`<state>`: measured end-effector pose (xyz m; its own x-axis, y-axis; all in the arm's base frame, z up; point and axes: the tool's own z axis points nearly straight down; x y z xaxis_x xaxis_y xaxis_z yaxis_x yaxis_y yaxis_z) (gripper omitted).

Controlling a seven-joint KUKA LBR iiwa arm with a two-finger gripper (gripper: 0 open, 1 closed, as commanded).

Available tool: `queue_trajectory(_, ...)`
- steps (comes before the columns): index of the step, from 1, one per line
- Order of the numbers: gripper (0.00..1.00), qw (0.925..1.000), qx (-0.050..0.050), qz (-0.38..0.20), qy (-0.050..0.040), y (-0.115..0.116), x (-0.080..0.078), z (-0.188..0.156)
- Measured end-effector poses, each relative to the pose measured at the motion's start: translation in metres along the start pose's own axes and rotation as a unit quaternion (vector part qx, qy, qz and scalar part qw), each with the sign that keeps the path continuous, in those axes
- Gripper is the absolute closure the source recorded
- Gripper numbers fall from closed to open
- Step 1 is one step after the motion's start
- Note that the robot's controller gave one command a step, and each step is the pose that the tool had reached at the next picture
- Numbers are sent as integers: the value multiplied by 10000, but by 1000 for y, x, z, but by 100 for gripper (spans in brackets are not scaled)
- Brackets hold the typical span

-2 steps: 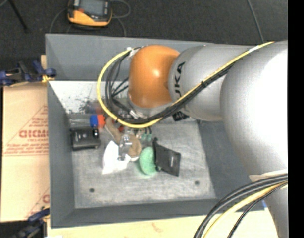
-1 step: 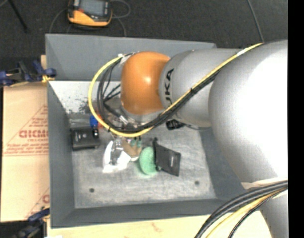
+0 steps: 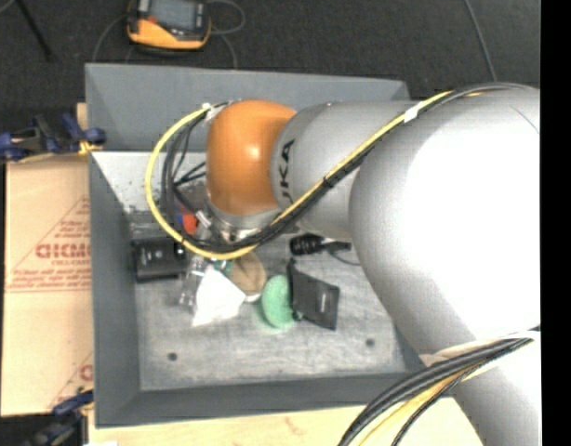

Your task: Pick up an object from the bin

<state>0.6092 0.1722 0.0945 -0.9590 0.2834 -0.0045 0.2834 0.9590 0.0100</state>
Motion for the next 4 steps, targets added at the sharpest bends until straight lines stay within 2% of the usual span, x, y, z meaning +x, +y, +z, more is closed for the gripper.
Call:
queue_trajectory(1, 0, 9982, -20, 601, -71, -20, 4, 8)
queue_trajectory(2, 0, 9972, 35, 747, -13, 19, 3, 18)
queue_trajectory(3, 100, 9835, 46, 1808, -22, 39, 11, 22)
queue_trajectory(4, 100, 9835, 47, 1806, -22, 39, 11, 22)
